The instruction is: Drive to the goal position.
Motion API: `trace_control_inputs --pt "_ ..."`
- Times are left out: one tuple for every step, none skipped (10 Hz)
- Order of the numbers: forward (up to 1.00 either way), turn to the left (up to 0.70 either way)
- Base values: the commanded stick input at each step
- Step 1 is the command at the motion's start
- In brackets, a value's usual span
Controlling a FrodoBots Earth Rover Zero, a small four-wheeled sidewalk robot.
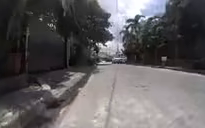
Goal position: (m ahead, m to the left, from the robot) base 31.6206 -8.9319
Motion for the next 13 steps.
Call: trace_control_inputs --pt "1.00 0.00" --pt "1.00 0.00" --pt "1.00 0.00" --pt "1.00 -0.01" --pt "1.00 -0.15" --pt "1.00 -0.37" --pt "1.00 -0.25" --pt "1.00 0.00" --pt "1.00 0.00" --pt "1.00 0.00" --pt "1.00 0.00" --pt "1.00 0.00" --pt "1.00 0.00"
